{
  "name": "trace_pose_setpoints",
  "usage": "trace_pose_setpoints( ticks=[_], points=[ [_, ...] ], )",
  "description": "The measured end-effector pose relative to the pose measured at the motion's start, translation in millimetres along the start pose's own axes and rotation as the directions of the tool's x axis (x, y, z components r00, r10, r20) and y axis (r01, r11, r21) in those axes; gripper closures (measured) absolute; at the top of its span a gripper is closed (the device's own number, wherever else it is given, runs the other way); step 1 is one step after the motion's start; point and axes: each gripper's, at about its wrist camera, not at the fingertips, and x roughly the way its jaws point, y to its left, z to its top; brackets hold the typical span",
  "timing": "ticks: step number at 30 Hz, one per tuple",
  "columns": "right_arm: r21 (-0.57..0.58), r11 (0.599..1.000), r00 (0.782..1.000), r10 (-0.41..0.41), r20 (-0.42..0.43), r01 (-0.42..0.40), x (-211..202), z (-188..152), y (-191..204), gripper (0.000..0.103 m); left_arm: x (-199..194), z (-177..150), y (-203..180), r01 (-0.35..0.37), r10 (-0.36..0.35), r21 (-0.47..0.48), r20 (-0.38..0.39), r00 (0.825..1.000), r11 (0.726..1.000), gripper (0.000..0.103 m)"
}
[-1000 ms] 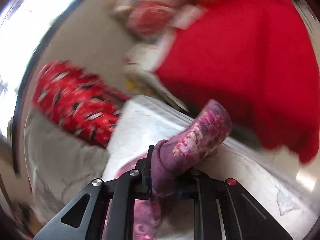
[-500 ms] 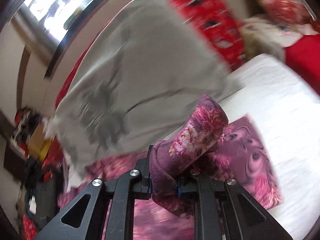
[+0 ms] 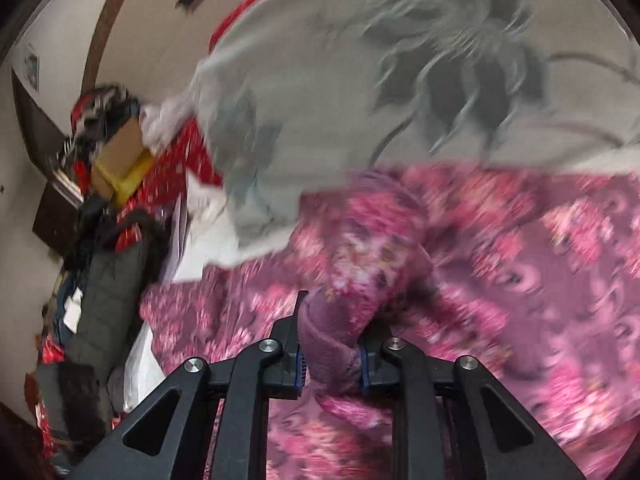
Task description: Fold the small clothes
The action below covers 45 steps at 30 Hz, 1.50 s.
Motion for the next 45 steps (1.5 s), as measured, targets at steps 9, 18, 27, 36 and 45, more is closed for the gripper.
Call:
trace_pose_setpoints(
  ticks=[9,18,27,36,45],
  points=[
    [0.126,0.991,0.999,0.032,0.019,-0.035,-63,-45,-18,0.053,31,-1,-27,0.046,-0.045,0.013,-0.087,0.995,0.999,0.016],
    [0.378,0.921,0.964,-0.178,0.2,0.092,-167,-60,-141,0.048,78,18,-58,0.013,-0.021,-0.075,-0.097,0.995,0.997,0.03],
    [0.443,0.887,0.975,-0.196,0.106,0.13,-141,-30,-202,0.098,59,41,-57,0.056,-0.057,-0.051,-0.021,0.998,0.997,0.098],
    [0.25,0.948,0.976,-0.214,0.048,0.196,-125,-45,-181,0.089,74,19,-26,-0.12,0.119,-0.011,-0.065,0.991,0.993,0.093],
    [0.166,0.974,0.955,-0.188,0.23,0.152,-154,-33,-142,0.074,37,25,-32,-0.072,0.074,-0.028,0.065,0.995,0.997,0.082]
  ],
)
